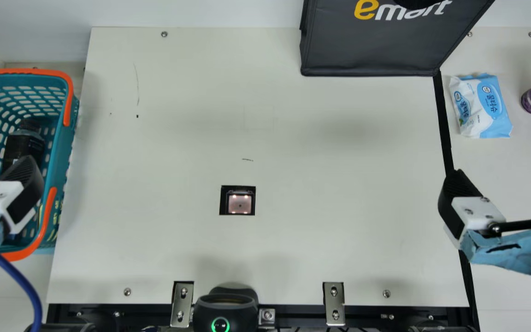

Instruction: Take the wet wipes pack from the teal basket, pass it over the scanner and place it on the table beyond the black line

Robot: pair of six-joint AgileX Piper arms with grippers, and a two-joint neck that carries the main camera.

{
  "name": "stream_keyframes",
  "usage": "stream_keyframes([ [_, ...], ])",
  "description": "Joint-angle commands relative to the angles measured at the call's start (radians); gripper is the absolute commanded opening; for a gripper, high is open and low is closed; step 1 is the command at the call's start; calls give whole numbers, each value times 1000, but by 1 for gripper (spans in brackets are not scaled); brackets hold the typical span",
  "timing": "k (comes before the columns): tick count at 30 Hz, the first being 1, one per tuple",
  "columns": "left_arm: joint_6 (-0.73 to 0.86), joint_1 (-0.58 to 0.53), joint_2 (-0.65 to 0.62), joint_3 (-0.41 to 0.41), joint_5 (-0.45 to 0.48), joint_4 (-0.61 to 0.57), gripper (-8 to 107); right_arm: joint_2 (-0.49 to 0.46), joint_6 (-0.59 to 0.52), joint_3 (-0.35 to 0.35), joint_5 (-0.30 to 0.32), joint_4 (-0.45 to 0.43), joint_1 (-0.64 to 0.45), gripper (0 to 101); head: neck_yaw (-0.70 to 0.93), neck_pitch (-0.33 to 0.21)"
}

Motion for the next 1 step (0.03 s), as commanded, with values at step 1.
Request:
stream_keyframes([
  [1,0,0,0,0,0,0,90,0,0,0,0,0,0,95,2,-29],
])
